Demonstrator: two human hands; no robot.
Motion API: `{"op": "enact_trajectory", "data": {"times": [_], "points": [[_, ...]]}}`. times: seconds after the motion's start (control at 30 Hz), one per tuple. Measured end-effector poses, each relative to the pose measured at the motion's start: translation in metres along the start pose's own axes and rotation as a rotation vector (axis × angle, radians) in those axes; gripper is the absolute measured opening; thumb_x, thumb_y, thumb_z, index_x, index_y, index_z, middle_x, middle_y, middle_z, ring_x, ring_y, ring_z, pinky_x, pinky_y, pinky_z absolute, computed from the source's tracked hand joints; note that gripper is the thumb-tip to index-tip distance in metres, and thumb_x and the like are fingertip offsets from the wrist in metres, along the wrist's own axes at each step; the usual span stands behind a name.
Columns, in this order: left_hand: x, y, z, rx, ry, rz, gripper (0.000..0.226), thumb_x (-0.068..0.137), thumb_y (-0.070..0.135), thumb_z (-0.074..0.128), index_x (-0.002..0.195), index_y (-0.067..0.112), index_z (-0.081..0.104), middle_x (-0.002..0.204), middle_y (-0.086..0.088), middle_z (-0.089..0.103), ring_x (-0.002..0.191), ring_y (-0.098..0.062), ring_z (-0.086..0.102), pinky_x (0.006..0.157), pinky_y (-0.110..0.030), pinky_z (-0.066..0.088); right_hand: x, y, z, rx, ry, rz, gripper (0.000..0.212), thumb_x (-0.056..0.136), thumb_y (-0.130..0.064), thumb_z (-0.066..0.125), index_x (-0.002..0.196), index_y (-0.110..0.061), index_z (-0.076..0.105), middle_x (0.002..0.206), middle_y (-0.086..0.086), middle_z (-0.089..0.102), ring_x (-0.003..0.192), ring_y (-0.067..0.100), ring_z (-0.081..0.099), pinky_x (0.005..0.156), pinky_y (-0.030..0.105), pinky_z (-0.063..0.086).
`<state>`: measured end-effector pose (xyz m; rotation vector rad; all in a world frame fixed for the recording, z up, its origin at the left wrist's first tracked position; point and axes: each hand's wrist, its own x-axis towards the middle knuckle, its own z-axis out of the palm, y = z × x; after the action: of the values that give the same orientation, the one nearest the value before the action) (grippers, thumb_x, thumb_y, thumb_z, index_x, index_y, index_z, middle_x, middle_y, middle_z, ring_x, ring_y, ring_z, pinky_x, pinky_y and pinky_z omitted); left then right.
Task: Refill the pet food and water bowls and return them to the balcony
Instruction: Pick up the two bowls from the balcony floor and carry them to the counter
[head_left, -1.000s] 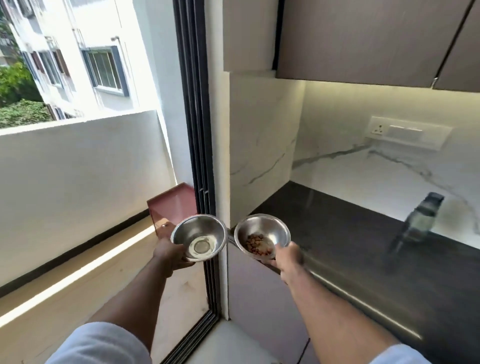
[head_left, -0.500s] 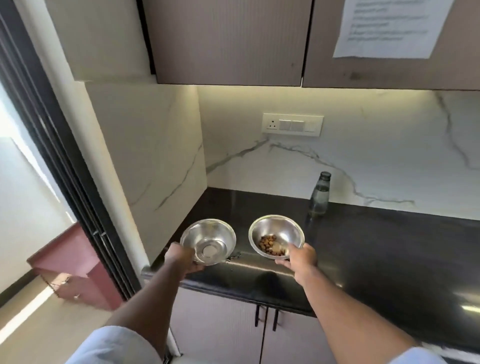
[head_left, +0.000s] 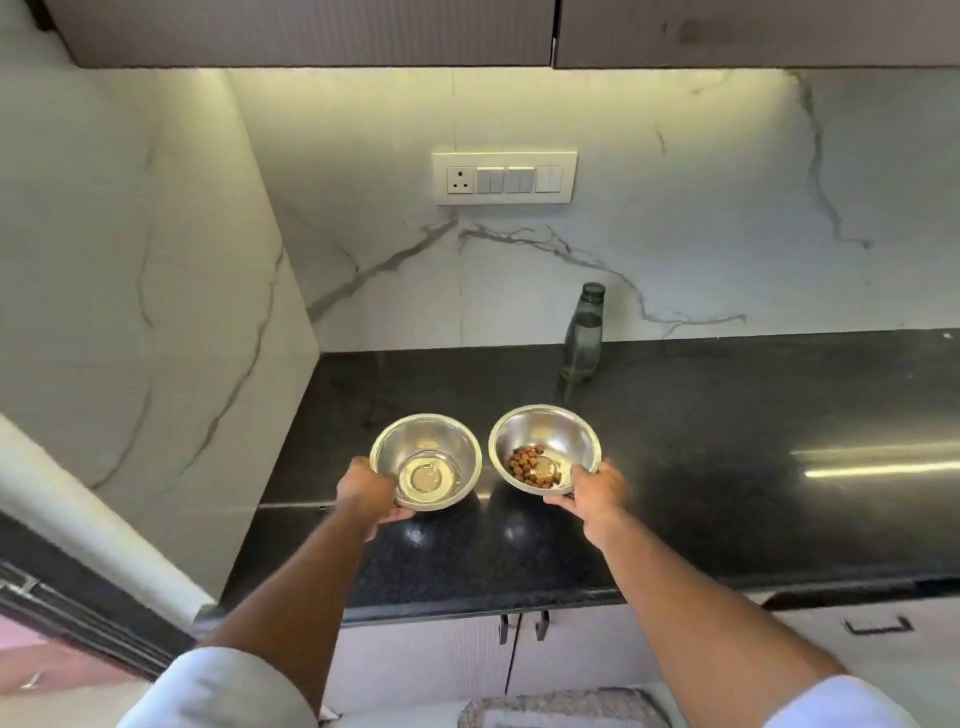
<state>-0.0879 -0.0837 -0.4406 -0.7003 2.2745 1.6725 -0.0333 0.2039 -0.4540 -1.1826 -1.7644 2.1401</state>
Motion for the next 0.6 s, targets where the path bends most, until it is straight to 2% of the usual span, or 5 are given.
{"op": "enact_trajectory", "data": {"times": [0.1,0.2,0.43,0.53,0.6], "points": [[0.011,0.0,0.005,0.049,-0.015,-0.002,0.028,0.095,0.0,0.062,0.117,0.011,0.049,0.113,-0.02,0.063,0.08,-0.038,0.076,0.06,-0.047,0.066,0.009,0.009,0.003,0.012,0.002,0.007,0.03,0.097,0.005,0.058,0.127,-0.001,0.059,0.115,0.02,0.064,0.093,0.035,0.072,0.059,0.04,0.065],[0.018,-0.004,0.008,0.067,-0.03,-0.013,0.028,0.096,0.001,0.062,0.118,0.013,0.049,0.113,-0.019,0.063,0.079,-0.036,0.077,0.061,-0.047,0.066,0.014,0.015,0.002,0.006,0.01,0.009,0.036,0.097,0.005,0.058,0.132,-0.002,0.059,0.115,0.019,0.065,0.094,0.034,0.072,0.059,0.04,0.065],[0.024,-0.009,0.012,0.058,-0.021,-0.038,0.027,0.099,0.003,0.059,0.121,0.012,0.047,0.115,-0.021,0.064,0.076,-0.035,0.077,0.063,-0.047,0.066,0.022,0.017,-0.002,-0.009,0.001,0.029,0.035,0.098,0.004,0.059,0.133,-0.001,0.059,0.114,0.02,0.067,0.092,0.032,0.073,0.059,0.039,0.065],[0.024,-0.004,0.014,0.049,-0.022,-0.063,0.032,0.1,0.004,0.059,0.129,0.008,0.047,0.113,-0.021,0.065,0.075,-0.034,0.078,0.066,-0.047,0.066,0.026,0.017,-0.003,-0.03,-0.011,0.041,0.035,0.097,0.005,0.059,0.132,0.0,0.059,0.112,0.019,0.067,0.088,0.03,0.073,0.061,0.041,0.066],[0.024,-0.003,0.014,0.072,-0.02,-0.09,0.035,0.1,0.005,0.059,0.133,0.005,0.048,0.107,-0.021,0.068,0.074,-0.033,0.078,0.067,-0.046,0.067,0.028,0.017,-0.003,-0.039,-0.021,0.048,0.036,0.097,0.007,0.059,0.132,0.001,0.059,0.11,0.019,0.066,0.088,0.03,0.072,0.058,0.039,0.065]]}}
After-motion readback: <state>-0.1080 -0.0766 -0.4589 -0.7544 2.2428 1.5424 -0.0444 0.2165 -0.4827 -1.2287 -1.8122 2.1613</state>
